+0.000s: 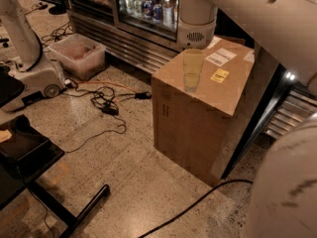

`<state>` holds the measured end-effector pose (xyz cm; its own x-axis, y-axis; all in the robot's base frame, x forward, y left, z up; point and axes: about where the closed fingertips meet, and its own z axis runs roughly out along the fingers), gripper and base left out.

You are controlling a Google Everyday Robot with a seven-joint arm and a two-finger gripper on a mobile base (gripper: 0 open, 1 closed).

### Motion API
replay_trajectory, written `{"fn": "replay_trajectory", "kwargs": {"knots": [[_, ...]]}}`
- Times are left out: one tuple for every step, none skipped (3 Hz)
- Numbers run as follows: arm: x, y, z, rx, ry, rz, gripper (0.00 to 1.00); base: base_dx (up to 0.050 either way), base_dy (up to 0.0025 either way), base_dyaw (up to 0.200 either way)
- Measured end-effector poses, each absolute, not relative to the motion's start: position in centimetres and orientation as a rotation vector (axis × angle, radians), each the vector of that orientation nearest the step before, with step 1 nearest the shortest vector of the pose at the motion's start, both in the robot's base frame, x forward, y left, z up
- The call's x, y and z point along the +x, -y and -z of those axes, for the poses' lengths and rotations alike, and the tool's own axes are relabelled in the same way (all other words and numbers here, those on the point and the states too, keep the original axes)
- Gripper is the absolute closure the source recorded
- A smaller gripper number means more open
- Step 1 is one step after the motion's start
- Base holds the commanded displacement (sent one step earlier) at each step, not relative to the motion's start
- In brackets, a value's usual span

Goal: Close left fridge door

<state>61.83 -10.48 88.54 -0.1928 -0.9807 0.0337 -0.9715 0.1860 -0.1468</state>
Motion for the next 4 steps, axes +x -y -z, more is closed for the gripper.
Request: {"fn": "replay_trajectory", "kwargs": {"knots": [[63.38,10.75,-85.37,-1.938,-2.401,0.146,0.00,0.000,0.00000,0.000],[63.70,10.60,-85.20,-1.932,-2.392,0.148,0.00,0.000,0.00004,-0.190],[63.70,10.60,-85.20,-1.932,-2.392,0.148,0.00,0.024,-0.00224,-0.173],[63.70,10.60,-85.20,-1.932,-2.392,0.148,0.00,0.025,-0.00225,-0.172]]}}
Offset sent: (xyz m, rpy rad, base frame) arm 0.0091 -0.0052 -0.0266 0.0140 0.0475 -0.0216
